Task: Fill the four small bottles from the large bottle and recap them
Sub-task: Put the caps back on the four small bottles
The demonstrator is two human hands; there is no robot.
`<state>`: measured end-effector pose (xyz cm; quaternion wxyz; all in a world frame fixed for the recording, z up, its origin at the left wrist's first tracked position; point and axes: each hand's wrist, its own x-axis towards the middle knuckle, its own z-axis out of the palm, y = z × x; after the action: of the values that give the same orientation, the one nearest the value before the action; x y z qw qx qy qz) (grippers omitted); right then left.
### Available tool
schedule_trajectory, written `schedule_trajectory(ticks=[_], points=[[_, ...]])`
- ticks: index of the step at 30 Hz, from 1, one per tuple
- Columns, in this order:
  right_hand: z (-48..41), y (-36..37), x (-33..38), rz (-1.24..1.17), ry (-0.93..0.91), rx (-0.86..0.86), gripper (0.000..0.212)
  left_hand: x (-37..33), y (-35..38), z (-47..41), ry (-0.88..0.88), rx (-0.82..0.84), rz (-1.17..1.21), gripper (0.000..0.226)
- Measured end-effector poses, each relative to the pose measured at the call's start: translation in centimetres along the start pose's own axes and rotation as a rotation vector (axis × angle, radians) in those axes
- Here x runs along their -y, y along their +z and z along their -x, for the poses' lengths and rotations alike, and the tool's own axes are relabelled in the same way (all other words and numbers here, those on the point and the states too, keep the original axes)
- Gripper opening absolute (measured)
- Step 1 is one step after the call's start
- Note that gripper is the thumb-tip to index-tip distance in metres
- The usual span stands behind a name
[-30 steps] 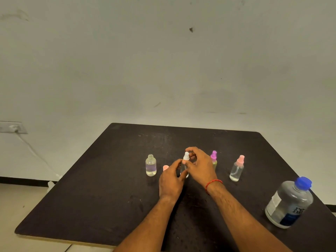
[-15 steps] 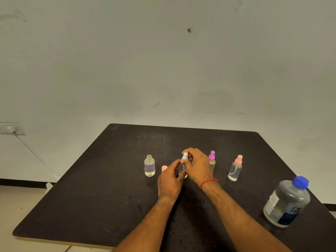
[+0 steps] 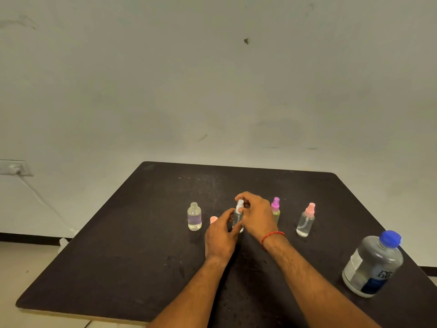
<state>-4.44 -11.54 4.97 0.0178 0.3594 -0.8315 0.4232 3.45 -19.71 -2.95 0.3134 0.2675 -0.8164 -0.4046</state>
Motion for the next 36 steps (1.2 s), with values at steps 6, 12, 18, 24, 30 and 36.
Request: schedule_trajectory(ticks=[6,12,18,24,30,36], points=[[0.0,0.2,0.0,0.031,-0.017,-0.034,0.026,-0.4,-0.1,0.1,0.005,0.008,0.006,0.041],[-0.2,-0.3,-0.8,-0.029,0.004,0.105,0.039,-0.1,0.0,0.0,0.006,0.007,-0.022,0.043],[-0.4,-0.3,-0.6,-0.046,0.023,0.106,0.029,-0.1,0.1,0.0,0.001,0.085,-0.013,0.038],[-0.2,0.4,-0.4,-0.010,0.048,0.023,0.024,-0.1,0.3,0.0,-0.001,0.072,0.052,0.029],[0.0,0.6,-0.3,-0.049,0.062,0.004,0.023,0.2,0.4,0.0,0.003,0.071,0.082,0.030],[-1.1,-0.8,-1.2,-0.133,0.051,0.183,0.024,-0.6,0.1,0.1,0.027,0.091,0.042,0.033]])
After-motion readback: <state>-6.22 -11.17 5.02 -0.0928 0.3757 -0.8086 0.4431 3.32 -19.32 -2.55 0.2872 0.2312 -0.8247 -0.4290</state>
